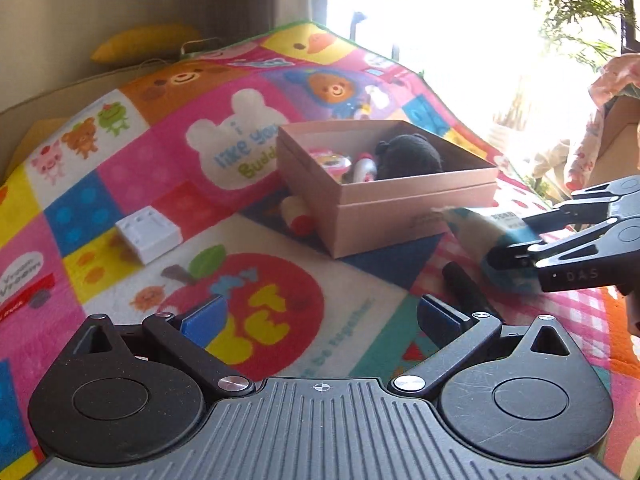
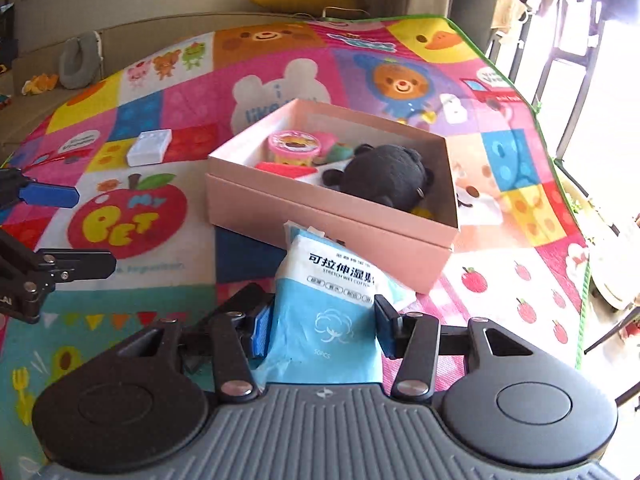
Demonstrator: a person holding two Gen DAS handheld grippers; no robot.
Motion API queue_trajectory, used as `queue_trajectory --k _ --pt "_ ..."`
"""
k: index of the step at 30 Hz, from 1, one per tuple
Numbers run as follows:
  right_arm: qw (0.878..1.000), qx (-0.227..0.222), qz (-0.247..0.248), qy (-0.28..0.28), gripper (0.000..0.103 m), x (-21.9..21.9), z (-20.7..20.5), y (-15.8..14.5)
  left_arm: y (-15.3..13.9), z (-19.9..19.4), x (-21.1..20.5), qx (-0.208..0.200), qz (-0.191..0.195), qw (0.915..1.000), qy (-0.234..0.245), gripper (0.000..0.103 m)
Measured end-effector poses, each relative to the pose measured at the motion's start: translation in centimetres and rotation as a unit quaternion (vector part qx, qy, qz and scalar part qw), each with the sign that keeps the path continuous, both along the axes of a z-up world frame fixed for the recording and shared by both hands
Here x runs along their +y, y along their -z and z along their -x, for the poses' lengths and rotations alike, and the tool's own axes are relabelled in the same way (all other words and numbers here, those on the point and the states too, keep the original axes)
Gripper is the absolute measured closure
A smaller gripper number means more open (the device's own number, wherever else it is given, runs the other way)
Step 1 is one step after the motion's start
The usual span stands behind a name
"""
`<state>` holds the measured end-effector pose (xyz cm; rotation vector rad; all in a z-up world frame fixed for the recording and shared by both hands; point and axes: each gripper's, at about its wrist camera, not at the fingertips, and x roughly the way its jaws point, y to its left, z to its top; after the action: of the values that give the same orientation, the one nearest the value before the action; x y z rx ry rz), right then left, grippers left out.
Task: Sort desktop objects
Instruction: 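Grasp the blue wet-wipes pack with the right tool and lift it, then grasp the black cylinder with the left tool while the right tool holds the wipes pack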
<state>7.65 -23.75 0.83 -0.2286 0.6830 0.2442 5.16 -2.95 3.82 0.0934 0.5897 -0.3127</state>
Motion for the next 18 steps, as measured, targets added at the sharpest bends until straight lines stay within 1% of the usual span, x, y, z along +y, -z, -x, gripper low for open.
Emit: queue_trajectory --k 2,4,7,10,14,16,18 --pt "1.0 0.002 -0.007 0.011 0.054 -0.8 0.1 0.9 0.3 0.0 -1.4 0.007 -0.004 0.9998 0.02 0.0" --pt "1.0 0.007 -0.015 0.016 0.049 -1.3 0.2 1.6 0.8 0.1 -2.5 0.017 -0.01 0.9992 0.035 0.0" --pt "1.0 0.005 -0.023 0.012 0.044 -1.2 1.1 2.1 1.5 0.6 -3.6 0.031 -0.018 0.998 0.051 0.0" --pt "0.999 0.005 -0.037 -0.003 0.042 -1.0 2.2 2.3 2.0 1.5 -4.1 0.039 -0.025 0.997 0.062 0.0" --pt "0.998 0.008 -0.058 -0.027 0.042 -0.6 3.7 2.2 2.2 2.1 -3.9 0.04 -0.039 0.9973 0.048 0.0" --pt "0.997 0.01 -0.065 -0.044 0.042 -0.2 4.4 2.0 2.1 2.1 -3.3 0.039 -0.045 0.9979 0.025 0.0" --pt "0.996 0.001 -0.063 -0.056 0.042 0.2 5.1 1.9 1.8 2.0 -2.5 0.038 -0.039 0.9985 0.007 0.0"
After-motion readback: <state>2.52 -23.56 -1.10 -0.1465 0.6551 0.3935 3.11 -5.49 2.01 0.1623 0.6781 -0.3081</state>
